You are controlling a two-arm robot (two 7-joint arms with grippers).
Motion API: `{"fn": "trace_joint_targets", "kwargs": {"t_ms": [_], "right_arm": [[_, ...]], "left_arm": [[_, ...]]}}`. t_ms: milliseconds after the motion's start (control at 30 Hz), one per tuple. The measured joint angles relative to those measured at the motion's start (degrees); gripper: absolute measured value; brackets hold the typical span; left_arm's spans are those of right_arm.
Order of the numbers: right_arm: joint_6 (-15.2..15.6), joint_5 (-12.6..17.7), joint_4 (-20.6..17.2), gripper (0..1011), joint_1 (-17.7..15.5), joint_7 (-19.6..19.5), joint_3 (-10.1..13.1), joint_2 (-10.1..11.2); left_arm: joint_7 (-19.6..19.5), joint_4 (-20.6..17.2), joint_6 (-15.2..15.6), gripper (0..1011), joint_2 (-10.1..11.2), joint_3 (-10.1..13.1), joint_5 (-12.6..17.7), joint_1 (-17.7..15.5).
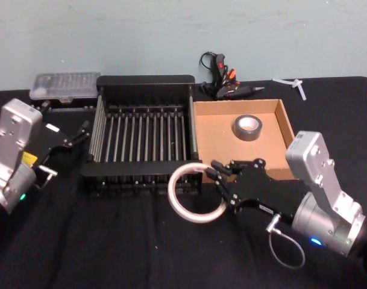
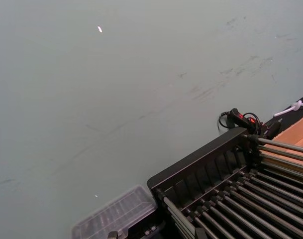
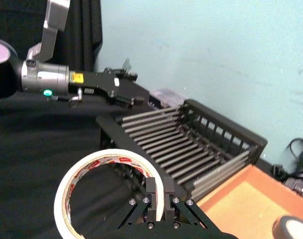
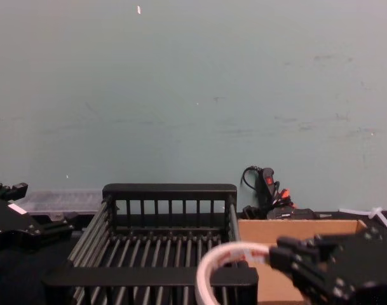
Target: Pick up the white tape and place it into the black box , Pick up the silver tape and place it into the brown box.
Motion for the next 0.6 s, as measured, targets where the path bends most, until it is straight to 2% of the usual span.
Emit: {"fn": "trace_joint_targets", "kwargs": {"t_ms": [333, 600], "right_arm": [[-0.12, -0.67, 2.50, 93, 4.73, -2.02, -1.30, -3.12], [1.25, -2.27, 7.56, 93, 10.27, -3.59, -2.81, -6.89]], "left_arm": [[0.00, 0.00, 0.00, 1001, 0.00, 0.00, 0.00, 0.00], [0.00, 0.00, 0.00, 1001, 0.00, 0.00, 0.00, 0.00]]}}
